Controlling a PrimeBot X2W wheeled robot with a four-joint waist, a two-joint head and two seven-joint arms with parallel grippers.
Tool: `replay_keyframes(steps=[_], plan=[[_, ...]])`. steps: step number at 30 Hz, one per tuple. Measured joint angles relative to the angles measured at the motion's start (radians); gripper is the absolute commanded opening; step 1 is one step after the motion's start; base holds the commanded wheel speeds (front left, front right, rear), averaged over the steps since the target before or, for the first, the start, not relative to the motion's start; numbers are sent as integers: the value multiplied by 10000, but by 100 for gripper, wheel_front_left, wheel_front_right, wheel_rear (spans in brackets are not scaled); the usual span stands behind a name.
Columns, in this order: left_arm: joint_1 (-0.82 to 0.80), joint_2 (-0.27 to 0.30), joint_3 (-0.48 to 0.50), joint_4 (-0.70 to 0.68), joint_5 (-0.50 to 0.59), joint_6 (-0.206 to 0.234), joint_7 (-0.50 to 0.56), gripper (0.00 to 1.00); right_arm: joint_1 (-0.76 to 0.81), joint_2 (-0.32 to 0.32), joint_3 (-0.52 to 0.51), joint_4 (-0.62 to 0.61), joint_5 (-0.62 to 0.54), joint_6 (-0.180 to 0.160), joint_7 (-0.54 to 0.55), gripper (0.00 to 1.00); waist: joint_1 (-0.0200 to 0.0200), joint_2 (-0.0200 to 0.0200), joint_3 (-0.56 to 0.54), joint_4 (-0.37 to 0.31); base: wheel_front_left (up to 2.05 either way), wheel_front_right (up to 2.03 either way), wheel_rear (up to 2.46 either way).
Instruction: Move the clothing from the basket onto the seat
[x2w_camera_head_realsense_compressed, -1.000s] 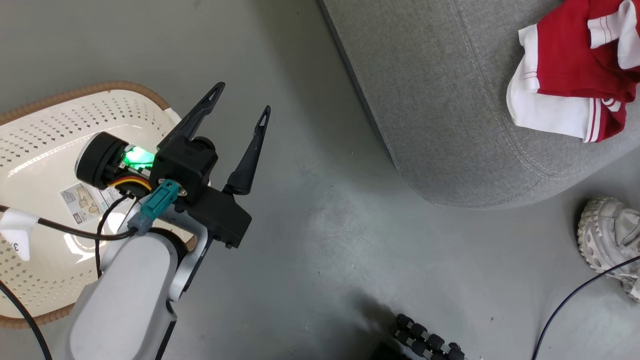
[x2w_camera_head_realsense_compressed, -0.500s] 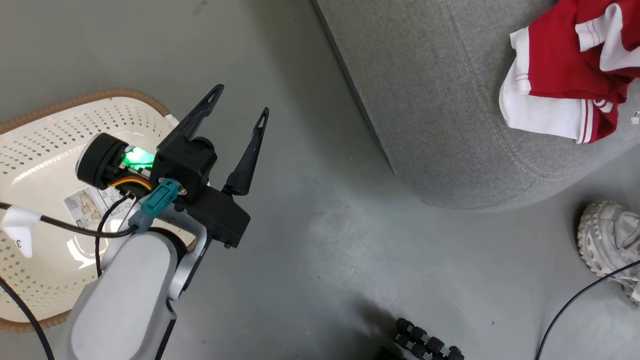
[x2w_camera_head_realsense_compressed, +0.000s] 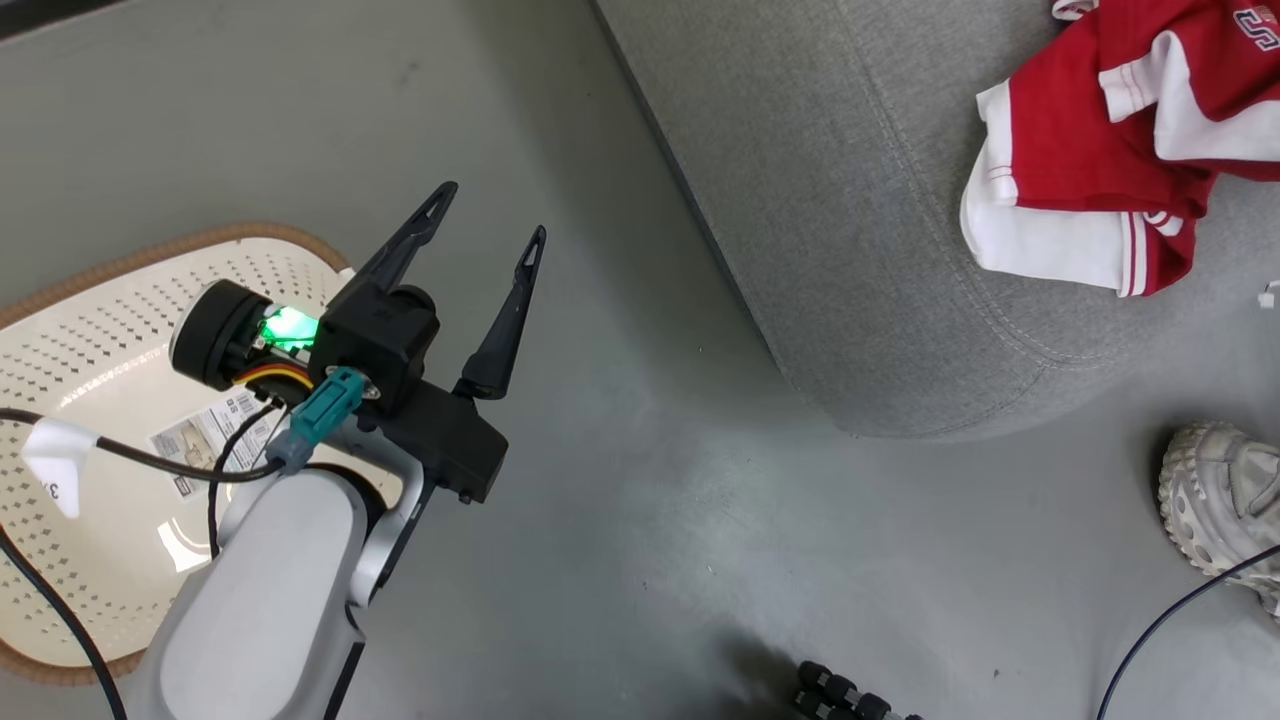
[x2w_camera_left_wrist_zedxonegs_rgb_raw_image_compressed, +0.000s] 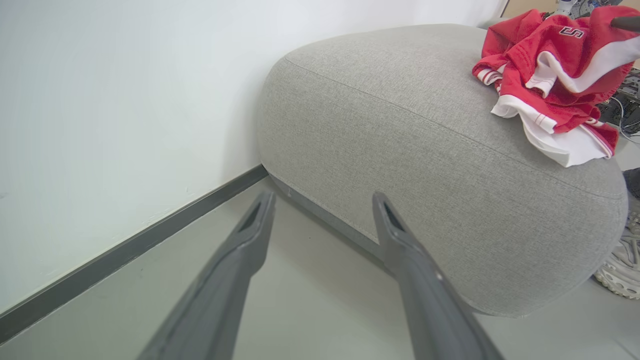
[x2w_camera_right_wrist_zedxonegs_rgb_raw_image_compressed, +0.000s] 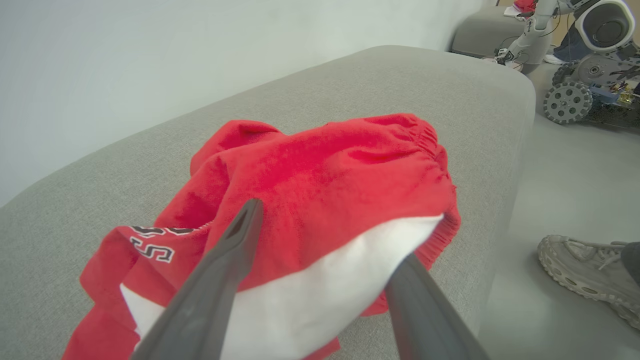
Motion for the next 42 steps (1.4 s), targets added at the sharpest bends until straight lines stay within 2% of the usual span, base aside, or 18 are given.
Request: replay_keyframes(steps=[15, 24, 31, 42], plan=[[42, -451, -125, 512, -167, 2, -460, 100, 987, 10, 17, -297, -407, 81, 0, 100, 0, 0, -785, 68, 0, 0, 0], [107, -658, -92, 905, -274, 10, -798, 100, 1345, 290, 268, -679, -807, 174, 0, 100, 0, -1, -1296, 318, 0, 0, 0], [242, -825, -65, 1258, -355, 23, -1112, 100, 1763, 792, 552, -947, -1039, 176, 2, 100, -1, -1, -1787, 520, 0, 0, 0], [490, -1089, -67, 1599, -614, 109, -1496, 100, 2278, 865, 755, -1127, -1358, 265, 2, 100, -1, -1, -2530, 987, 0, 0, 0]])
